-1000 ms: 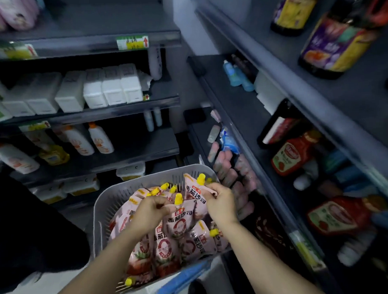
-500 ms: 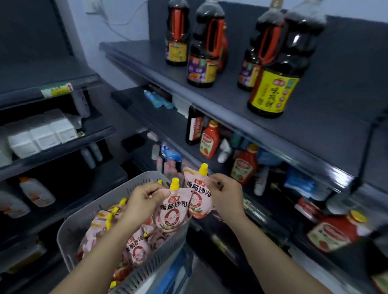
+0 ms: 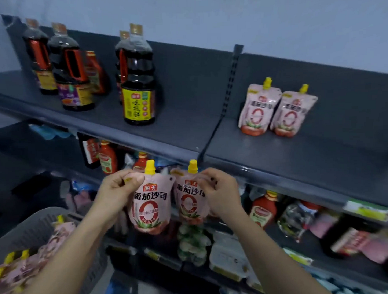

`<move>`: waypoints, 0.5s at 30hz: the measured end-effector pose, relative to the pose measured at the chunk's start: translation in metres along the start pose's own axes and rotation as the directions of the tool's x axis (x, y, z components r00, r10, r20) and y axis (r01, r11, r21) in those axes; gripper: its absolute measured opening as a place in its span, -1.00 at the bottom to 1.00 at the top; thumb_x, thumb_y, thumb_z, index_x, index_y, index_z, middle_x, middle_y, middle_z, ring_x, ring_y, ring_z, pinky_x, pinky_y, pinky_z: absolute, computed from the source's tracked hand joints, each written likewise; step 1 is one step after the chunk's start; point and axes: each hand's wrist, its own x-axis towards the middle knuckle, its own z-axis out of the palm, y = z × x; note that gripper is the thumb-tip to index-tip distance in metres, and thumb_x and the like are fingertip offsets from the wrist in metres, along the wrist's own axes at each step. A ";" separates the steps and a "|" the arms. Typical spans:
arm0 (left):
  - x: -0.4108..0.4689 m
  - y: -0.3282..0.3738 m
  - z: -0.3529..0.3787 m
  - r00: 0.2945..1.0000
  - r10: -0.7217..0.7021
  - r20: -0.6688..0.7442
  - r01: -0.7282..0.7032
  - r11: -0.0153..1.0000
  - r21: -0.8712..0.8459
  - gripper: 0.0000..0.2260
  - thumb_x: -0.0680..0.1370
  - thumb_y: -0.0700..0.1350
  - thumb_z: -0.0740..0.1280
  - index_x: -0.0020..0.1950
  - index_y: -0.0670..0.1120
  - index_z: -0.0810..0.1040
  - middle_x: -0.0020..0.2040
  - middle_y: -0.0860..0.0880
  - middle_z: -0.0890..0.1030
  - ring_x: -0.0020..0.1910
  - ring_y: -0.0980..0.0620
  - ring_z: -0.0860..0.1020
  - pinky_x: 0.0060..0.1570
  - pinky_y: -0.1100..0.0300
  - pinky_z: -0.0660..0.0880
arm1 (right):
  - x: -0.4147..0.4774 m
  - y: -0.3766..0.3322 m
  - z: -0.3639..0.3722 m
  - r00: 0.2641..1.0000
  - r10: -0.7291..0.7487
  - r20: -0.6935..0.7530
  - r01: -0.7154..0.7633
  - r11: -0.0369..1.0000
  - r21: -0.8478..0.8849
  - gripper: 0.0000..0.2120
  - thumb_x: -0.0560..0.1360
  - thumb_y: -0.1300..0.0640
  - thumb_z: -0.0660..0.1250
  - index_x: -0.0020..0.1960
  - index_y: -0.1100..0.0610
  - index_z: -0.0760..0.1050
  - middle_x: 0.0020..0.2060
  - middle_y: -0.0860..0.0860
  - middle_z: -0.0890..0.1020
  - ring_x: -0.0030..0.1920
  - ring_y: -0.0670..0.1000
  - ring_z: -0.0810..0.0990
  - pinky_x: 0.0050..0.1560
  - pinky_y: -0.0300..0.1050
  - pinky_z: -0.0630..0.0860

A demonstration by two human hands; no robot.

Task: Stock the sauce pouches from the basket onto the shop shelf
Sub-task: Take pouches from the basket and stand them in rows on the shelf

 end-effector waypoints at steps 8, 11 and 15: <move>-0.011 0.046 0.142 0.988 0.079 0.136 -0.067 0.994 -0.090 -0.70 0.54 -0.28 0.28 -0.35 -0.05 0.62 -0.49 0.05 0.58 -0.56 0.18 0.46 -0.54 0.38 0.37 | -0.019 0.020 -0.162 0.989 -0.097 -0.109 0.094 0.995 -0.031 -0.88 0.51 0.23 0.34 -0.16 0.11 0.63 -0.25 -0.11 0.67 -0.17 -0.10 0.61 -0.13 -0.06 0.55; -0.013 0.064 0.194 0.970 0.117 0.211 -0.093 0.988 -0.121 -0.71 0.54 -0.26 0.28 -0.35 -0.05 0.60 -0.47 0.05 0.58 -0.53 0.16 0.49 -0.48 0.33 0.42 | -0.020 0.028 -0.217 0.971 -0.152 -0.184 0.137 0.987 -0.089 -0.86 0.49 0.26 0.33 -0.19 0.13 0.62 -0.29 -0.11 0.63 -0.23 -0.10 0.58 -0.22 -0.12 0.50; -0.007 0.088 0.258 0.945 0.149 0.290 -0.108 0.982 -0.152 -0.70 0.54 -0.26 0.29 -0.35 -0.03 0.62 -0.45 0.06 0.61 -0.48 0.17 0.53 -0.47 0.33 0.45 | -0.017 0.039 -0.279 0.967 -0.063 -0.246 0.042 0.995 -0.089 -0.89 0.49 0.15 0.35 -0.19 0.02 0.61 -0.30 -0.16 0.63 -0.23 -0.16 0.55 -0.24 -0.23 0.41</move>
